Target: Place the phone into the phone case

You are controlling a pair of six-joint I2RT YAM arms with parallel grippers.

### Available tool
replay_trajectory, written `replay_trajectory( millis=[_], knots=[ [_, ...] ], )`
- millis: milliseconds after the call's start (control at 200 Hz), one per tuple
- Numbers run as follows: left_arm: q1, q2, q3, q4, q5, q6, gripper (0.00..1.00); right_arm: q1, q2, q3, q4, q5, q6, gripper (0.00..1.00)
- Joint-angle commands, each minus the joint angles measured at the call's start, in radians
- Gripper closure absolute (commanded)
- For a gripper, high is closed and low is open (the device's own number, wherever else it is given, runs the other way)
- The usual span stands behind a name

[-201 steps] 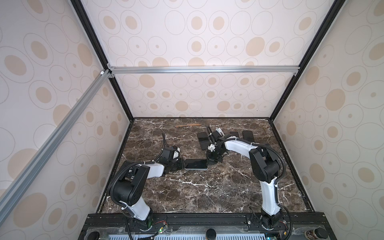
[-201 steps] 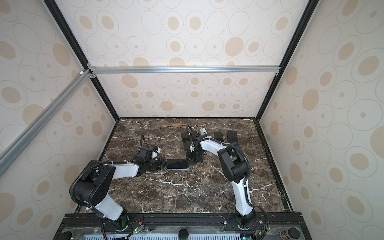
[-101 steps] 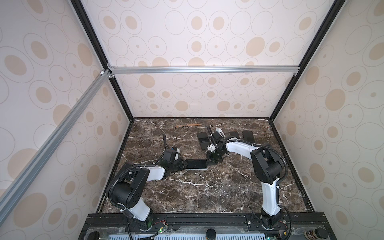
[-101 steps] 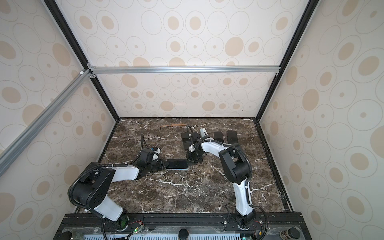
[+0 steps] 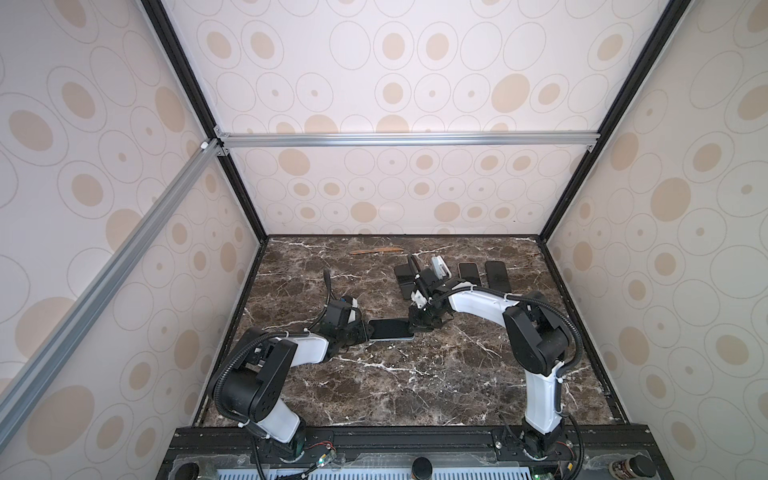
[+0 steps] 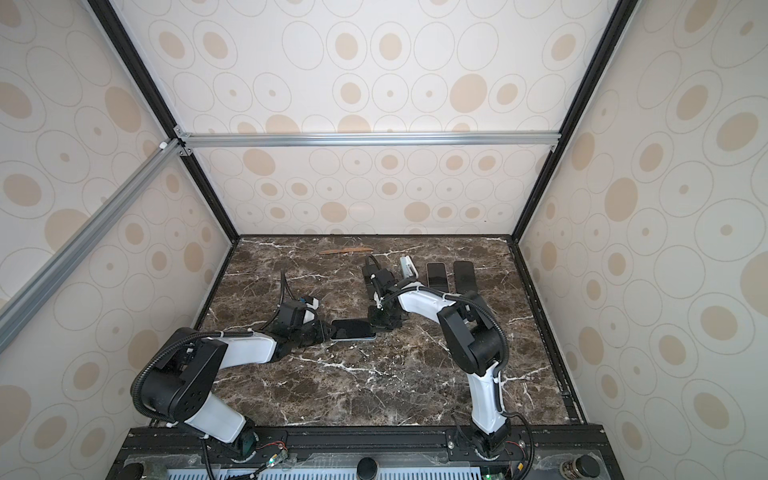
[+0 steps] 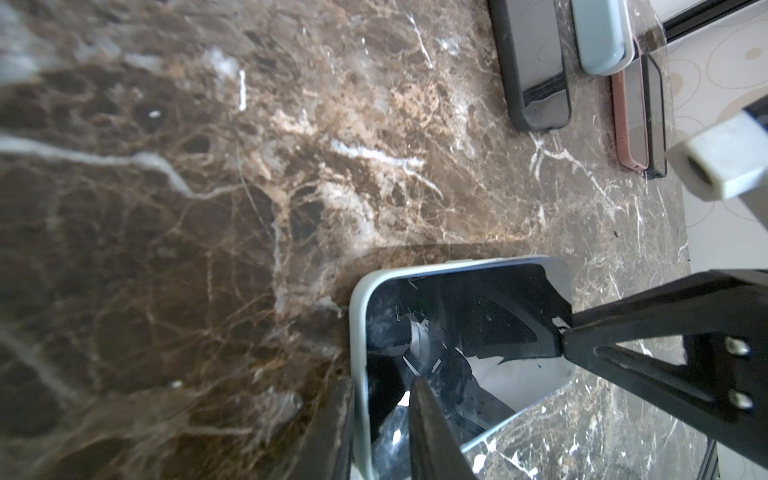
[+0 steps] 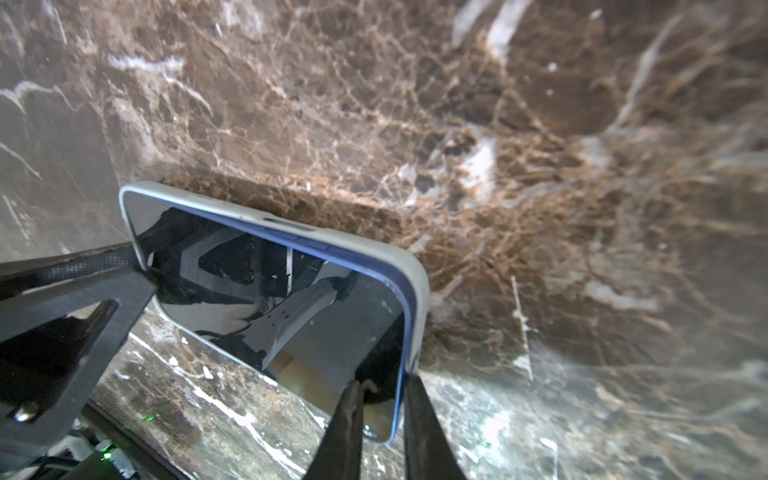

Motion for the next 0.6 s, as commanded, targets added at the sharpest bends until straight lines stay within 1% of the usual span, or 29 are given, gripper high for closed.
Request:
replay_trajectory(
  millis=[0, 50, 145, 335, 590],
  knots=[
    [-0.011, 0.020, -0.062, -0.218, 0.029, -0.017, 0.75, 0.055, 0.069, -0.010, -0.069, 0.057, -0.021, 0.78],
    [0.000, 0.012, -0.063, -0.221, 0.029, -0.014, 0.75, 0.049, 0.053, 0.002, -0.080, 0.065, -0.028, 0.75],
    [0.011, 0.002, -0.058, -0.230, 0.032, -0.004, 0.75, 0.037, 0.031, 0.009, -0.086, 0.065, -0.032, 0.72],
    [0.014, 0.008, -0.054, -0.226, 0.045, 0.004, 0.75, 0.029, 0.002, 0.008, -0.101, 0.066, -0.036, 0.72],
    [0.015, 0.011, -0.064, -0.218, 0.049, 0.002, 0.75, 0.028, -0.015, -0.046, -0.086, 0.055, -0.026, 0.82]
  ],
)
